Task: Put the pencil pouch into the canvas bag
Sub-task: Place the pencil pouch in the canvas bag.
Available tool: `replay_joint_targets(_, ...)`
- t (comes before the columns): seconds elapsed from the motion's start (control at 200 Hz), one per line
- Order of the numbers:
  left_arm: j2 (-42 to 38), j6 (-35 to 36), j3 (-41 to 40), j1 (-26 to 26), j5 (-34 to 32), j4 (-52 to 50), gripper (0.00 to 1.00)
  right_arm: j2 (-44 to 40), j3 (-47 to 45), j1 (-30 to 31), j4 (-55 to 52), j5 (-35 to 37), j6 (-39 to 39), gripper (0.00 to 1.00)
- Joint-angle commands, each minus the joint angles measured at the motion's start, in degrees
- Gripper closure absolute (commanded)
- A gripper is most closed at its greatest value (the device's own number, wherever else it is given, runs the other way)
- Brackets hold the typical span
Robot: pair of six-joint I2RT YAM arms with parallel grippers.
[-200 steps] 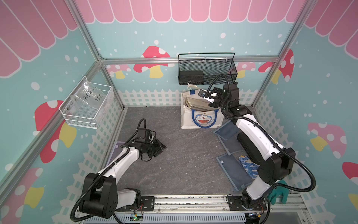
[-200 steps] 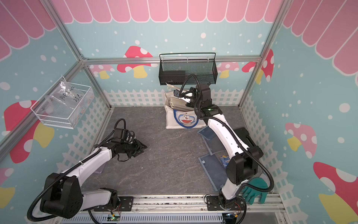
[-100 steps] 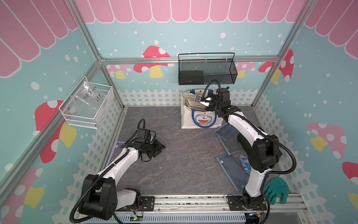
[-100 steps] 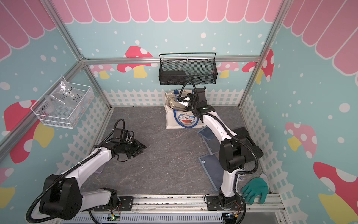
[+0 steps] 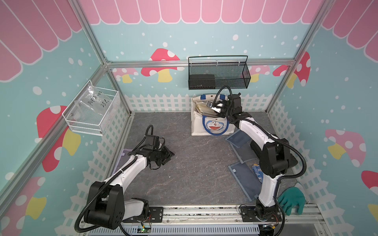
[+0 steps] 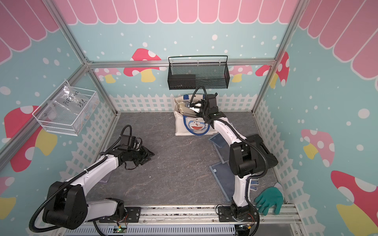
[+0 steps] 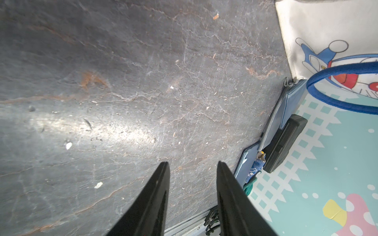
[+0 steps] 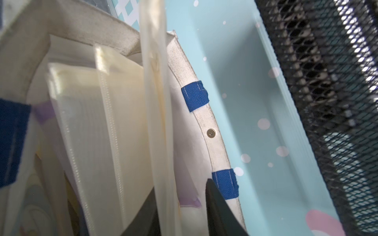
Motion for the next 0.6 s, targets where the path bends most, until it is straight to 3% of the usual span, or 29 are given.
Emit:
replay_joint_targets(0.0,0.6,0.1,2.1,-0.2,-1.5,0.7,0.59,-2.3,-1.1,-0.2,2.1,0.2,-0.7,0.58)
replay_joint_targets(0.255,0.4,0.2,1.7,-0.2,-2.2,1.2,0.59,-9.2,-4.4,0.0,-0.7,-1.0,0.0,0.5)
replay_joint_targets(0.4,0.7,0.6,2.4,-0.1,-3.1,-0.2,0.6,-13.4,-6.6,0.6,-2.8,-2.4,2.5,0.51)
replay_joint_targets(0.595,1.4,4.1,5.6,1.2,-6.0,-5.1,0.58,-14.6,-2.4,0.8,-5.4,-5.5,20.8,0.54)
